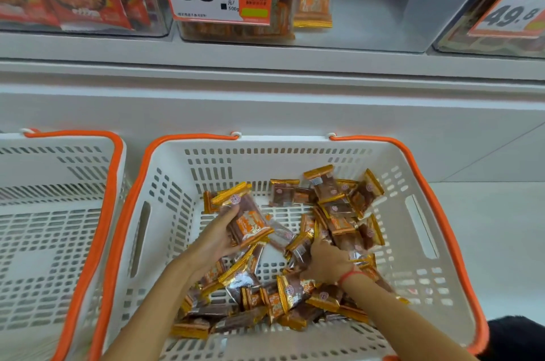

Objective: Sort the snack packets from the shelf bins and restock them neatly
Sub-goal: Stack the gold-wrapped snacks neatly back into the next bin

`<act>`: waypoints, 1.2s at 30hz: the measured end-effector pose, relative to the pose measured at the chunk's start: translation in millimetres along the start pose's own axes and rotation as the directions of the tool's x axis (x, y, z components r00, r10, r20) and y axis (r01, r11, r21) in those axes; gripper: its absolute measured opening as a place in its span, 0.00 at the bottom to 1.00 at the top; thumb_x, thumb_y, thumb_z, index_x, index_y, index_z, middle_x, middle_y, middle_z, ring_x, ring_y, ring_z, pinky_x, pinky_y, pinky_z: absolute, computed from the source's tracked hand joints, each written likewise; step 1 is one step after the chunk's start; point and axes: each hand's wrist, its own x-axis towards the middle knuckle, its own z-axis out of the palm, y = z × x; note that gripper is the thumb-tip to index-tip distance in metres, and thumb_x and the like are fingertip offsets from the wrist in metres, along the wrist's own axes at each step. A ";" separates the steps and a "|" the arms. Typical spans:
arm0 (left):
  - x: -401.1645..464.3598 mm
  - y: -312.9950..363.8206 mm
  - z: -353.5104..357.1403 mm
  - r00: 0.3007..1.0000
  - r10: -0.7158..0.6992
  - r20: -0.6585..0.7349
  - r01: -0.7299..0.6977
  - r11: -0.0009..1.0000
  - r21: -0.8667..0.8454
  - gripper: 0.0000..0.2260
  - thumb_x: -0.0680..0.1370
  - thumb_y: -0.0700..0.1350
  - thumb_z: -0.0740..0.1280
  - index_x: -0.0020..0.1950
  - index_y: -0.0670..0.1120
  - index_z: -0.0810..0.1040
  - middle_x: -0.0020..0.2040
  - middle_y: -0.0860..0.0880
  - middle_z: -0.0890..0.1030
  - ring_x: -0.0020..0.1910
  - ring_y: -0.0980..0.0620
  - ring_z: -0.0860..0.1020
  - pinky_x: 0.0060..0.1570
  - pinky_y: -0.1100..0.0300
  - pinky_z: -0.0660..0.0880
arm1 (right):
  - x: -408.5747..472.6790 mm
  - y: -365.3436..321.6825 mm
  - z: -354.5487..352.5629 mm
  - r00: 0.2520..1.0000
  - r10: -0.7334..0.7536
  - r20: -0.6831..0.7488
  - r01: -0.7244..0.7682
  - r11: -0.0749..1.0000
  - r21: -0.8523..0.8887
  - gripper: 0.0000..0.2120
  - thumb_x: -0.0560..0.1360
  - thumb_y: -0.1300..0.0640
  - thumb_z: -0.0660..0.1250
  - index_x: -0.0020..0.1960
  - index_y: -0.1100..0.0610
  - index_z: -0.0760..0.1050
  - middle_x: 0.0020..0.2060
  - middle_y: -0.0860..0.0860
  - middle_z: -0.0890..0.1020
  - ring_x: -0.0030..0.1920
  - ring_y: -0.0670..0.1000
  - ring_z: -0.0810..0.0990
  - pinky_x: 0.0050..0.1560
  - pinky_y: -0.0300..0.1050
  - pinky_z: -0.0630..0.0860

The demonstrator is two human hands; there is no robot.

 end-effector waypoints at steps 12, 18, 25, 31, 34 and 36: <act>-13.5 22.0 22.0 0.988 0.102 -0.117 -0.119 0.980 -0.156 0.09 0.83 0.50 0.56 0.55 0.50 0.75 0.50 0.44 0.82 0.49 0.46 0.80 0.53 0.45 0.75 | -4.7 29.3 -63.1 0.998 -0.065 -0.002 0.042 0.626 0.779 0.09 0.73 0.69 0.64 0.43 0.60 0.81 0.37 0.51 0.82 0.38 0.46 0.79 0.37 0.34 0.75; -36.2 49.4 34.3 0.976 0.218 -0.030 -0.205 0.952 0.228 0.21 0.80 0.55 0.62 0.69 0.47 0.69 0.61 0.50 0.76 0.63 0.48 0.74 0.67 0.46 0.68 | -58.2 15.6 -154.6 0.907 -0.414 0.080 0.348 0.843 0.411 0.18 0.72 0.64 0.70 0.58 0.49 0.79 0.50 0.56 0.84 0.46 0.49 0.81 0.48 0.42 0.75; -50.6 80.9 58.8 0.943 0.280 0.180 -0.333 0.800 0.500 0.17 0.82 0.46 0.61 0.71 0.54 0.64 0.66 0.55 0.68 0.63 0.52 0.72 0.59 0.62 0.68 | -95.2 -34.1 -202.2 0.834 -0.515 -0.199 0.547 0.820 0.169 0.08 0.74 0.57 0.72 0.48 0.61 0.79 0.36 0.60 0.81 0.34 0.50 0.75 0.38 0.47 0.73; -52.9 92.2 79.9 0.955 0.275 0.113 -0.289 0.949 0.125 0.16 0.84 0.47 0.53 0.56 0.43 0.79 0.40 0.47 0.84 0.35 0.53 0.82 0.35 0.59 0.78 | -83.7 -51.1 -182.7 0.599 -0.229 -0.767 0.678 0.655 0.334 0.10 0.67 0.58 0.78 0.46 0.51 0.81 0.38 0.44 0.83 0.39 0.42 0.80 0.40 0.34 0.74; -70.5 92.6 96.4 0.936 0.336 0.105 -0.345 0.936 0.075 0.13 0.83 0.49 0.55 0.61 0.50 0.76 0.51 0.49 0.85 0.49 0.51 0.83 0.52 0.54 0.77 | -84.0 -66.0 -171.4 0.483 -0.080 -0.872 0.731 0.585 0.352 0.10 0.70 0.53 0.76 0.51 0.50 0.82 0.47 0.43 0.83 0.47 0.44 0.79 0.46 0.36 0.72; -80.3 97.2 101.1 0.893 0.446 0.058 -0.450 0.888 0.101 0.15 0.82 0.51 0.55 0.68 0.55 0.70 0.63 0.51 0.79 0.62 0.54 0.77 0.64 0.54 0.72 | -91.3 -69.6 -173.5 0.479 0.018 -0.878 0.711 0.579 0.400 0.20 0.74 0.48 0.71 0.64 0.47 0.74 0.59 0.42 0.77 0.55 0.44 0.74 0.51 0.36 0.70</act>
